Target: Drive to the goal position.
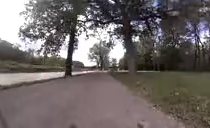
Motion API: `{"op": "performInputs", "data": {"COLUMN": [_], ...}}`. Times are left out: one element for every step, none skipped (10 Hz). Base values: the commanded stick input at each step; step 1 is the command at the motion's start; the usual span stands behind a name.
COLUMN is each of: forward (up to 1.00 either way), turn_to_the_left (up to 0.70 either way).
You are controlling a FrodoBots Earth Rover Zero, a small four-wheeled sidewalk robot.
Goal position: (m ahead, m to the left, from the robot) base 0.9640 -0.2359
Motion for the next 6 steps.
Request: {"op": "performInputs", "data": {"forward": [1.0,1.0,1.0,1.0,1.0,1.0], "turn_to_the_left": [0.0,0.0,0.0,0.0,0.0,0.0]}}
